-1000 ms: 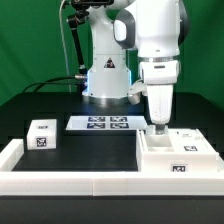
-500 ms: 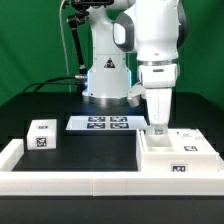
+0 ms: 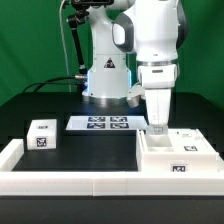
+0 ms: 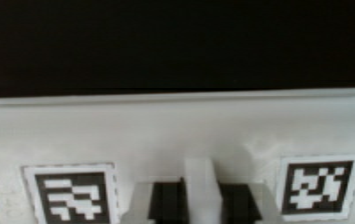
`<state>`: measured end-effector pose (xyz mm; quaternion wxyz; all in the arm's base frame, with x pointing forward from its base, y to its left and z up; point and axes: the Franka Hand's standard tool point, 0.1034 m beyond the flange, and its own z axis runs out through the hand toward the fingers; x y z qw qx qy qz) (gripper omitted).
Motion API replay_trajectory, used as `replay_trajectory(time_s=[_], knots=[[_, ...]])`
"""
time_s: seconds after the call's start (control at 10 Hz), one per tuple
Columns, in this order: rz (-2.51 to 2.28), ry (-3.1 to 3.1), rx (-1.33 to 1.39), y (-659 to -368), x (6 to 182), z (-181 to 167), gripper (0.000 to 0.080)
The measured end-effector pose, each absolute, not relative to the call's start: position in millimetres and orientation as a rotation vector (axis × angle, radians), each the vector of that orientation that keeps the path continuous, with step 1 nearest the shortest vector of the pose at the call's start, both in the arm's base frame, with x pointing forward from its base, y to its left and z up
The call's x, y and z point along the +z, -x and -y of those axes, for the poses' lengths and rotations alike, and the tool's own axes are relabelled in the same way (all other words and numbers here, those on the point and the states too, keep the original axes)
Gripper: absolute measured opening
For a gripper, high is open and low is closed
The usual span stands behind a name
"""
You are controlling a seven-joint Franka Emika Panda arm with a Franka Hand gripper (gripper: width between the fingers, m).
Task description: Assemble cabinet
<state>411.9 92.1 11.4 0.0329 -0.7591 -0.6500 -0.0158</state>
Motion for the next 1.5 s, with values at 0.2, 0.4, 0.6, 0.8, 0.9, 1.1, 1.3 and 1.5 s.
replay_trajectory(time_s=[0.2, 0.4, 0.6, 0.8, 0.9, 1.1, 1.3, 1.5], knots=[[2.0, 2.336, -0.048, -412, 11.4, -92, 0.0068], [2.003, 2.335, -0.046, -412, 12.7, -92, 0.0067], [2.034, 2.339, -0.012, -416, 32.7, -88, 0.0068], [2.055, 2.349, 0.025, -421, 50.4, -82, 0.0068], [2.067, 2.352, 0.039, -426, 58.7, -78, 0.0068], [2.092, 2.34, 0.041, -439, 65.4, -71, 0.0068], [2.086, 2.344, 0.038, -452, 65.9, -65, 0.0068], [2.084, 2.344, 0.04, -451, 64.9, -65, 0.0068]])
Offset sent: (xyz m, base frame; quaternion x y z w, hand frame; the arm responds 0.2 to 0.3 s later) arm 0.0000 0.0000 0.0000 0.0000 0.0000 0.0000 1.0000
